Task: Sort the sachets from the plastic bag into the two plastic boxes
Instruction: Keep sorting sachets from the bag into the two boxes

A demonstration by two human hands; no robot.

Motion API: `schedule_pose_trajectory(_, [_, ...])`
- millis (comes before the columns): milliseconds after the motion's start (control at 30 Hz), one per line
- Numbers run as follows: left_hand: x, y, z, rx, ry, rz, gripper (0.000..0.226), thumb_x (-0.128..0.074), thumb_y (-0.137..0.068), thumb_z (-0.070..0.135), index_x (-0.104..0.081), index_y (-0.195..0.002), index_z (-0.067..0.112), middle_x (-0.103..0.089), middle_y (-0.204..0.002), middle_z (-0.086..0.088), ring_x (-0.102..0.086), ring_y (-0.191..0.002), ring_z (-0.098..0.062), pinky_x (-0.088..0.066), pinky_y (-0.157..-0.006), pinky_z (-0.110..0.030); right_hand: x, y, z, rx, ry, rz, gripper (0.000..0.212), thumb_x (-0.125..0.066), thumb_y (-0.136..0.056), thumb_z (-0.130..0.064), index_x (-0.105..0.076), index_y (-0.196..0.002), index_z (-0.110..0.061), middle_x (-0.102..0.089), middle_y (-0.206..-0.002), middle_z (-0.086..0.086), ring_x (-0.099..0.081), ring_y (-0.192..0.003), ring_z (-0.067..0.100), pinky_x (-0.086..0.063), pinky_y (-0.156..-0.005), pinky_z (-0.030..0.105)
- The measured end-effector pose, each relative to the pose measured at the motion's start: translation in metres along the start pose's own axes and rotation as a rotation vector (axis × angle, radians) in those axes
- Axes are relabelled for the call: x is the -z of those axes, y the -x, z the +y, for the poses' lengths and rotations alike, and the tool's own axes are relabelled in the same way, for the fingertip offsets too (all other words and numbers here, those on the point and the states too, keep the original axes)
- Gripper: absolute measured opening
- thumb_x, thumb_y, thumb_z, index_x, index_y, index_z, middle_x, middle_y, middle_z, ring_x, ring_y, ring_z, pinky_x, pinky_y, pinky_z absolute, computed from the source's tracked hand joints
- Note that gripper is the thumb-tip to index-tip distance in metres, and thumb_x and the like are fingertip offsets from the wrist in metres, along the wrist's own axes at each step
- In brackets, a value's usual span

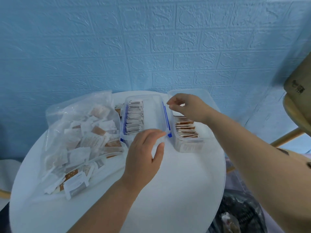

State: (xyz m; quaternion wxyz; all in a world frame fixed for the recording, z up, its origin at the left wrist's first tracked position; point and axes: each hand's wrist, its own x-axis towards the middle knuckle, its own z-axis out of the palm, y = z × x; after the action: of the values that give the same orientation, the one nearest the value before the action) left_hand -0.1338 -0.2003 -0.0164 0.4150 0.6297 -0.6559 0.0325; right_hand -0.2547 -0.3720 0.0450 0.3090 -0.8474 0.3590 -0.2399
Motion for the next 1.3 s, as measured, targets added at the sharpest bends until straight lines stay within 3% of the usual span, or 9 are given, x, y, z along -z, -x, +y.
schedule_pose_trajectory(167, [0.048,0.047,-0.029,0.067,-0.086,0.069,0.026,-0.044,-0.087,0.026,-0.066,-0.094,0.014,-0.062,-0.095,0.006,-0.051,-0.094,-0.005,-0.035,-0.086,-0.013,-0.047,0.041,-0.062,0.274,-0.041,-0.145,0.011,-0.061,-0.088,-0.012,-0.069,-0.095,-0.010,-0.067,-0.088,-0.002,-0.056,-0.074,0.003,-0.042,-0.071,0.008])
schedule_pose_trajectory(333, [0.096,0.099,-0.068,0.253,-0.339,0.076,0.035,-0.041,-0.084,0.033,-0.068,-0.092,0.012,-0.067,-0.094,-0.003,-0.050,-0.092,-0.013,-0.040,-0.081,-0.025,-0.117,0.075,-0.091,0.438,-0.014,-0.372,0.016,-0.059,-0.090,-0.014,-0.070,-0.100,-0.010,-0.070,-0.098,0.002,-0.062,-0.087,0.012,-0.047,-0.080,0.020])
schedule_pose_trajectory(567, [0.120,0.123,-0.098,0.498,-0.496,-0.146,0.040,-0.049,-0.090,0.031,-0.058,-0.124,0.012,-0.058,-0.126,-0.006,-0.054,-0.115,-0.026,-0.041,-0.097,-0.039,-0.175,0.064,-0.086,0.477,0.216,-0.349,0.027,-0.052,-0.089,-0.007,-0.065,-0.113,-0.008,-0.061,-0.122,0.008,-0.052,-0.116,0.024,-0.037,-0.103,0.027])
schedule_pose_trajectory(667, [0.118,0.122,-0.102,0.488,-0.518,-0.254,0.069,-0.020,-0.086,0.054,-0.042,-0.139,0.015,-0.041,-0.144,-0.003,-0.038,-0.131,-0.024,-0.029,-0.107,-0.035,-0.185,0.054,-0.089,0.519,0.255,-0.256,0.030,-0.056,-0.087,-0.010,-0.063,-0.116,-0.005,-0.057,-0.126,0.014,-0.050,-0.120,0.030,-0.031,-0.105,0.026])
schedule_pose_trajectory(733, [0.114,0.121,-0.106,0.437,-0.498,-0.312,0.079,-0.005,-0.081,0.056,-0.034,-0.143,0.017,-0.030,-0.150,0.000,-0.025,-0.139,-0.019,-0.014,-0.111,-0.027,-0.191,0.048,-0.094,0.501,0.318,-0.245,0.038,-0.056,-0.090,-0.017,-0.055,-0.126,-0.004,-0.049,-0.135,0.015,-0.042,-0.128,0.030,-0.028,-0.111,0.034])
schedule_pose_trajectory(800, [0.111,0.118,-0.105,0.373,-0.499,-0.354,0.072,-0.011,-0.086,0.052,-0.040,-0.140,0.015,-0.036,-0.147,-0.001,-0.030,-0.137,-0.017,-0.008,-0.111,-0.020,-0.198,0.043,-0.098,0.491,0.419,-0.279,0.050,-0.053,-0.093,-0.026,-0.041,-0.136,-0.004,-0.038,-0.144,0.013,-0.028,-0.136,0.028,-0.016,-0.116,0.035])
schedule_pose_trajectory(1000, [0.114,0.110,-0.108,0.347,-0.499,-0.237,0.058,-0.033,-0.087,0.046,-0.058,-0.123,0.007,-0.058,-0.128,-0.009,-0.056,-0.116,-0.026,-0.034,-0.098,-0.035,-0.203,0.042,-0.104,0.442,0.618,-0.363,0.060,-0.035,-0.098,-0.039,-0.014,-0.148,-0.012,-0.012,-0.156,0.003,-0.005,-0.144,0.017,0.006,-0.112,0.022])
schedule_pose_trajectory(1167, [0.114,0.098,-0.118,0.364,-0.450,-0.284,0.084,0.000,-0.079,0.059,-0.033,-0.143,0.016,-0.027,-0.152,0.002,-0.020,-0.141,-0.014,-0.010,-0.110,-0.023,-0.197,0.057,-0.102,0.392,0.601,-0.414,0.048,-0.035,-0.099,-0.036,-0.028,-0.145,-0.022,-0.016,-0.156,-0.004,-0.014,-0.142,0.013,-0.015,-0.113,0.027])
schedule_pose_trajectory(1300, [0.112,0.100,-0.115,0.273,-0.378,-0.225,0.053,-0.030,-0.088,0.042,-0.063,-0.118,0.013,-0.061,-0.125,-0.003,-0.055,-0.117,-0.021,-0.047,-0.094,-0.037,-0.189,0.057,-0.111,0.373,0.412,-0.225,0.035,-0.043,-0.096,-0.027,-0.054,-0.128,-0.021,-0.051,-0.134,-0.003,-0.044,-0.124,0.017,-0.043,-0.096,0.031])
